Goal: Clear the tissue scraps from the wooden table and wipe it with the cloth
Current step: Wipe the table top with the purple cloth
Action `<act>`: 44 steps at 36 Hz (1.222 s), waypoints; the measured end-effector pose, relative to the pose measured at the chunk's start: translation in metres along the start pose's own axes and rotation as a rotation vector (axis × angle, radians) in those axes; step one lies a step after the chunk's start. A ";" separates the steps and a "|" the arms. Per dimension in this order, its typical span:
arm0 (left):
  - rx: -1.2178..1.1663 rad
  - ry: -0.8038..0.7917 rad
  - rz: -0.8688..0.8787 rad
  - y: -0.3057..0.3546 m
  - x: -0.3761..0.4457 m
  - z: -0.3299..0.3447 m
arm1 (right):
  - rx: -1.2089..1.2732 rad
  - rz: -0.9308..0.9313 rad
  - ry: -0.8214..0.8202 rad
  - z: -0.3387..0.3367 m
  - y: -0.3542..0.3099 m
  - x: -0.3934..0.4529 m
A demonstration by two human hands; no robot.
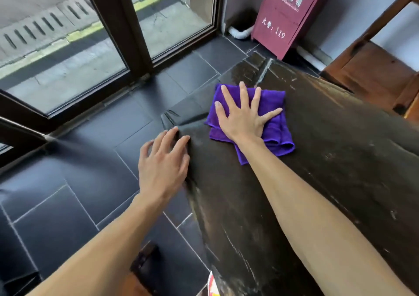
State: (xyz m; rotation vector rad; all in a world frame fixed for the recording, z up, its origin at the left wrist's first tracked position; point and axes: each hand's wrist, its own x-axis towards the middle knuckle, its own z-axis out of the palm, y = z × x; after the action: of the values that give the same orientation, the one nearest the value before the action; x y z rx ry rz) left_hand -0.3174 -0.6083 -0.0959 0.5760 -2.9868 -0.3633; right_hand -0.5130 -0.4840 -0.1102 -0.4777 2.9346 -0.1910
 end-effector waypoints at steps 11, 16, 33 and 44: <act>0.050 0.098 -0.134 -0.048 -0.029 -0.036 | -0.036 -0.398 -0.083 0.015 -0.073 -0.051; 0.013 0.099 -0.150 -0.033 -0.040 -0.040 | -0.036 -0.456 -0.045 0.018 -0.050 -0.124; -0.031 -0.030 -0.113 0.023 -0.070 -0.020 | -0.070 -0.284 -0.096 0.007 0.095 -0.234; -0.012 -0.029 -0.131 0.022 -0.046 -0.025 | -0.023 -0.111 -0.028 -0.009 0.072 -0.055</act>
State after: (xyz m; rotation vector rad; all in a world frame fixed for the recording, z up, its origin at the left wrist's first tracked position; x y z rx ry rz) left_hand -0.2796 -0.5767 -0.0680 0.7739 -2.9797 -0.4018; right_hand -0.4853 -0.3978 -0.1047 -0.6420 2.8879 -0.1626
